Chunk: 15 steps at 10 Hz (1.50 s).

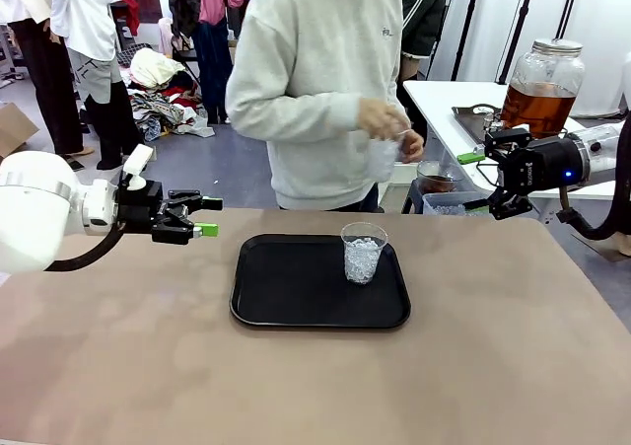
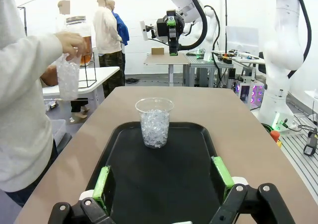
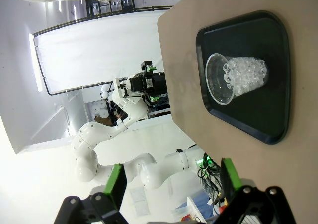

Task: Pour the drink into the iced cup.
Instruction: Pick up the iced cup indicated by the human and present it to them.

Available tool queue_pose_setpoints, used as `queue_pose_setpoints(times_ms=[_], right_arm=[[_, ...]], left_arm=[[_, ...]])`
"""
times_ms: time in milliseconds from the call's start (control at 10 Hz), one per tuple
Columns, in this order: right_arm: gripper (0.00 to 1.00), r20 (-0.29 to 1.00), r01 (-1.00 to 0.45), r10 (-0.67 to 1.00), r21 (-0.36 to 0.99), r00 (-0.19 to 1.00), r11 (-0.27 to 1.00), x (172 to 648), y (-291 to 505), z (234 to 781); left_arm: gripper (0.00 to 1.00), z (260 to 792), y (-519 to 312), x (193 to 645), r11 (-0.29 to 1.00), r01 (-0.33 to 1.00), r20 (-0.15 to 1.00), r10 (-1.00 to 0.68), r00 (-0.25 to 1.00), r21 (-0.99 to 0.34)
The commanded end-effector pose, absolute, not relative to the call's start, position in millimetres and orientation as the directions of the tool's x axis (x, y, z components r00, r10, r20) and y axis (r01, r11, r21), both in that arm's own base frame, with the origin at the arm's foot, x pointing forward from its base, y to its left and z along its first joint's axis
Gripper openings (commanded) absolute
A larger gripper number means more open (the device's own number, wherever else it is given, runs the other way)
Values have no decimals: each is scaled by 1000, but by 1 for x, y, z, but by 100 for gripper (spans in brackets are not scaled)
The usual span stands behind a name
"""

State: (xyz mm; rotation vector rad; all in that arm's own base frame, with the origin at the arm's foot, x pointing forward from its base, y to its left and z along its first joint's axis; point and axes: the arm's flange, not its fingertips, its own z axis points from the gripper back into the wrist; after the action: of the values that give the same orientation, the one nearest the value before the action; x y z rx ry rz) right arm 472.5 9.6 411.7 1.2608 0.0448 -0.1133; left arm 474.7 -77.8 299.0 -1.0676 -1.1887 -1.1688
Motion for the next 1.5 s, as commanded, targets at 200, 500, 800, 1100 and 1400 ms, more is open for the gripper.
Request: queue_pose_setpoints(times_ms=[200,500,800,1100,1400], right_arm=[[100,-96,110,-61,948,994,299,473,10,413],[100,-96,110,-61,948,994,299,473,10,413],[100,-96,110,-61,948,994,299,473,10,413],[100,-96,110,-61,948,994,299,473,10,413],[100,-96,110,-61,948,994,299,473,10,413]], left_arm=[[100,301,-79,475,108,994,996,-89,11,-1],[100,301,-79,475,108,994,996,-89,11,-1],[100,301,-79,475,108,994,996,-89,11,-1],[100,301,-79,475,108,994,996,-89,11,-1],[100,301,-79,475,108,994,996,-89,11,-1]])
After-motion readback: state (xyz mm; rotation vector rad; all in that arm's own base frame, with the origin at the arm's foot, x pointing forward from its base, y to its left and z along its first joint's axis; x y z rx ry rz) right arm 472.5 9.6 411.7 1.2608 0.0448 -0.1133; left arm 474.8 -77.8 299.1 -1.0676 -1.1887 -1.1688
